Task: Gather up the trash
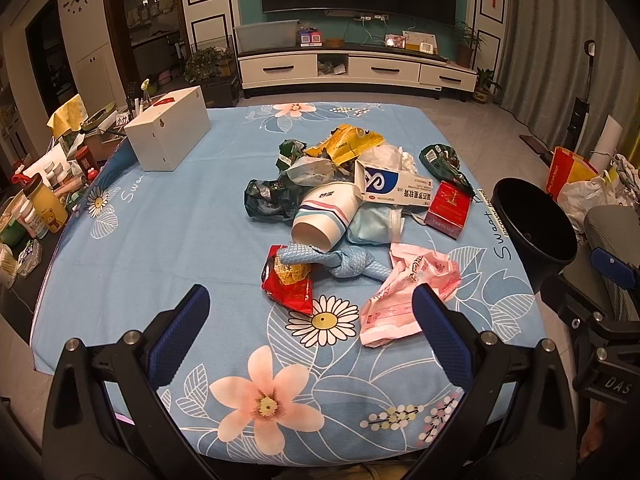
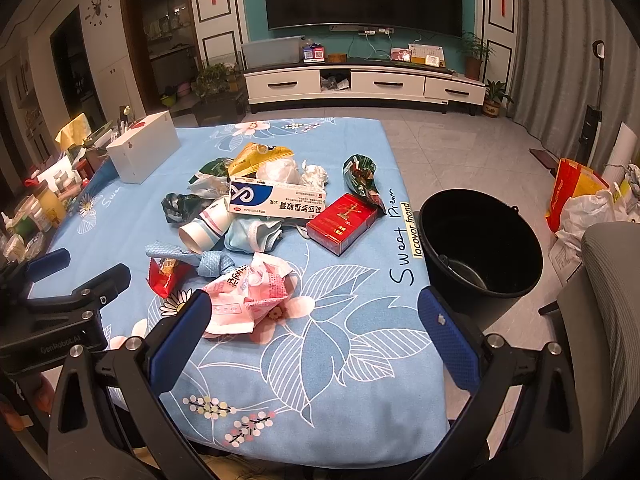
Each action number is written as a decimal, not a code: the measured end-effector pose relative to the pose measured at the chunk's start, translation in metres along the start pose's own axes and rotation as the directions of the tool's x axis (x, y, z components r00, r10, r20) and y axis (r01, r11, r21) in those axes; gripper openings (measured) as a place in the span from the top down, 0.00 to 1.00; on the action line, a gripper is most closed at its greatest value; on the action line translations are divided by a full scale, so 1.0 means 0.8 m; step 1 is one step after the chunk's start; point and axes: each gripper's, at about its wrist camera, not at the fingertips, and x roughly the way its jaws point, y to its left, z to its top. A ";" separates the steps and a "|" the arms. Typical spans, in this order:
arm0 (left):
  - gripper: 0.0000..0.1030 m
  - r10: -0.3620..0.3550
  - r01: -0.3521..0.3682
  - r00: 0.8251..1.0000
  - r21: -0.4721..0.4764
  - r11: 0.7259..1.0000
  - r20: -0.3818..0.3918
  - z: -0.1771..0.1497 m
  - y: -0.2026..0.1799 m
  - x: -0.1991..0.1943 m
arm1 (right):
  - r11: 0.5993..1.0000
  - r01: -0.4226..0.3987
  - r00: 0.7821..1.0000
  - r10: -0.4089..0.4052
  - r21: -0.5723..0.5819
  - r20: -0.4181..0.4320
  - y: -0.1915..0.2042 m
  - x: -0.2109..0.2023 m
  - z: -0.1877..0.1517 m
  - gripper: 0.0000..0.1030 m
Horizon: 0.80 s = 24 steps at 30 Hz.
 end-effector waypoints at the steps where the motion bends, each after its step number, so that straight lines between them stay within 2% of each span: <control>1: 0.02 -0.001 0.001 1.000 0.000 1.000 0.000 0.000 0.000 0.000 | 1.000 0.001 1.000 -0.001 0.000 0.001 0.000 0.001 0.000 0.02; 5: 0.02 -0.037 0.037 0.999 -0.013 0.999 -0.003 0.000 0.002 0.002 | 1.000 -0.002 1.000 0.002 0.005 0.007 -0.003 0.002 -0.001 0.02; 7: 0.02 -0.106 0.106 0.994 -0.042 0.994 0.001 -0.001 0.012 0.002 | 0.999 -0.029 1.000 0.029 0.024 0.011 -0.011 0.002 0.000 0.02; 9: 0.02 -0.199 0.201 0.980 -0.089 0.976 0.021 -0.004 0.027 0.004 | 0.995 -0.073 0.997 0.072 0.062 0.026 -0.031 -0.006 0.000 0.02; 10: 0.02 -0.224 0.227 0.974 -0.108 0.968 0.032 -0.007 0.033 0.006 | 0.991 -0.095 0.995 0.094 0.091 0.021 -0.043 -0.004 -0.003 0.02; 12: 0.02 -0.236 0.239 0.971 -0.140 0.961 0.038 -0.015 0.047 0.015 | 0.983 -0.121 0.993 0.122 0.141 0.004 -0.059 0.008 -0.010 0.02; 15: 0.02 -0.266 0.262 0.964 -0.153 0.953 -0.007 -0.034 0.055 0.038 | 0.960 -0.201 0.978 0.207 0.196 -0.008 -0.070 0.029 -0.025 0.02; 18: 0.02 -0.305 0.295 0.952 -0.151 0.943 -0.041 -0.052 0.054 0.056 | 0.963 -0.218 0.973 0.227 0.161 -0.042 -0.064 0.053 -0.038 0.02; 20: 0.02 -0.310 0.298 0.949 -0.162 0.941 -0.057 -0.059 0.055 0.070 | 0.952 -0.259 0.959 0.273 0.163 -0.072 -0.056 0.070 -0.044 0.02; 23: 0.02 -0.311 0.299 0.950 -0.196 0.934 -0.033 -0.059 0.064 0.080 | 0.937 -0.290 0.926 0.326 0.197 -0.188 -0.048 0.087 -0.055 0.02; 24: 0.02 -0.311 0.301 0.950 -0.210 0.930 -0.019 -0.055 0.069 0.084 | 0.934 -0.300 0.921 0.337 0.194 -0.195 -0.042 0.093 -0.056 0.02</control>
